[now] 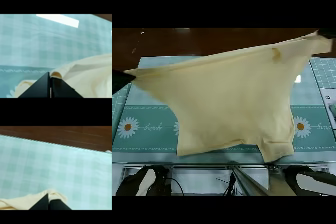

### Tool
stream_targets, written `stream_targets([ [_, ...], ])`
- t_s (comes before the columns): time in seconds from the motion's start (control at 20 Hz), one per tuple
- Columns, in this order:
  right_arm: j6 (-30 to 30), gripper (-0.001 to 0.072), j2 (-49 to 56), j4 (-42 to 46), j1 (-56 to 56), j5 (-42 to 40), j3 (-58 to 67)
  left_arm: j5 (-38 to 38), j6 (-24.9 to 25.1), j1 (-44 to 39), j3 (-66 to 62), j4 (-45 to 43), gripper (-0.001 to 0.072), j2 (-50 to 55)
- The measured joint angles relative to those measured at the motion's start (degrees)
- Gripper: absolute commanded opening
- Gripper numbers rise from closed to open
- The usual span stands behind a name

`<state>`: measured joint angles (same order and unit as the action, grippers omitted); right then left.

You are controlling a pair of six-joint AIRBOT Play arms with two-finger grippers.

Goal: Fold the shirts.

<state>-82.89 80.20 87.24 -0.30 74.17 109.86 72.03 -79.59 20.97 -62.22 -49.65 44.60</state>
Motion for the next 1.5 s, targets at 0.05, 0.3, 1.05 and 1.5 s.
stream_targets([
  [0.05,-0.8,0.0037,3.0,0.0,0.4,-2.7,0.0,-2.6,1.7,-1.0,0.9,0.0,0.0024,3.2],
  [0.3,-5.9,0.0037,14.5,0.0,1.2,-9.3,0.0,-14.3,6.1,-6.4,2.5,0.5,0.0024,19.5],
  [1.05,-1.7,0.0454,14.1,7.4,-5.1,12.2,-2.8,2.8,3.5,-2.7,4.8,-9.5,0.0550,27.8],
  [1.5,0.7,0.0454,-4.1,-4.3,-22.6,8.4,-30.0,6.0,7.3,3.1,34.6,-8.2,0.0613,6.4],
])
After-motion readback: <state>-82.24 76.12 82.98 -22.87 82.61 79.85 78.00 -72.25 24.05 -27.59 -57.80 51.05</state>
